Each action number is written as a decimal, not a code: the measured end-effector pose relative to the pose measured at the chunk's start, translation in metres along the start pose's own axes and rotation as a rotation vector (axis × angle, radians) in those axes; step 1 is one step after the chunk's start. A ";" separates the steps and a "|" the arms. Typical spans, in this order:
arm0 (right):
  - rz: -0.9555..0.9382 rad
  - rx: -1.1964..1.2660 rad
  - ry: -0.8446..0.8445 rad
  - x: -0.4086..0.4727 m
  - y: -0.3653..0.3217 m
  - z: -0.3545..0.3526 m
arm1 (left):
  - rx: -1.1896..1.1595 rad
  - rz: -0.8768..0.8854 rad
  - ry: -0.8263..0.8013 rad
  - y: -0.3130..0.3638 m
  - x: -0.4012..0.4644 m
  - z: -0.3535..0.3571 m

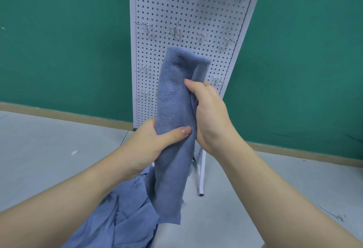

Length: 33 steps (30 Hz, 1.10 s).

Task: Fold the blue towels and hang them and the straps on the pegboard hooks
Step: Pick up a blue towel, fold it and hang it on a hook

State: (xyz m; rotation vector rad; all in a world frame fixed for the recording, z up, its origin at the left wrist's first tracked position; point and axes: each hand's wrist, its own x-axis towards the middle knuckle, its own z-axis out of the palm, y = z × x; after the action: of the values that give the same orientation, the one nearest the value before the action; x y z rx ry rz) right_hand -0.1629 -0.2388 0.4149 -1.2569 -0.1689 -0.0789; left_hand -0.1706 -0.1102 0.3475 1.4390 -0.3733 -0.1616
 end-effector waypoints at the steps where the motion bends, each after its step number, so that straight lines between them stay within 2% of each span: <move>1: 0.007 -0.040 -0.039 0.000 -0.002 -0.001 | 0.019 0.007 0.003 0.002 -0.001 0.000; 3: 0.032 -0.144 -0.134 -0.002 -0.005 -0.005 | 0.033 0.020 -0.002 0.004 -0.003 -0.002; 5: 0.059 -0.190 -0.139 -0.002 -0.005 -0.010 | 0.033 -0.001 -0.010 0.005 -0.005 -0.003; 11: 0.016 -0.003 -0.059 -0.003 -0.012 -0.012 | 0.157 -0.095 -0.071 0.004 -0.014 -0.006; 17: -0.105 0.098 0.060 0.004 -0.029 -0.028 | 0.265 -0.264 -0.259 -0.006 -0.016 -0.011; 26: -0.172 0.181 0.246 0.007 -0.044 -0.052 | 0.352 -0.335 -0.433 -0.008 -0.012 -0.025; 30: -0.170 0.191 0.251 0.006 -0.047 -0.058 | 0.642 -0.288 -0.346 -0.014 -0.008 -0.037; 33: -0.124 0.143 0.227 0.005 -0.042 -0.058 | 0.561 -0.274 -0.320 -0.014 -0.007 -0.038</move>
State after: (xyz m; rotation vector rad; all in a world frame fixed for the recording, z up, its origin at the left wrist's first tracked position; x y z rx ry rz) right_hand -0.1598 -0.3064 0.4376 -1.0849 -0.0543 -0.3099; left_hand -0.1620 -0.0739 0.3294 2.0245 -0.5066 -0.5466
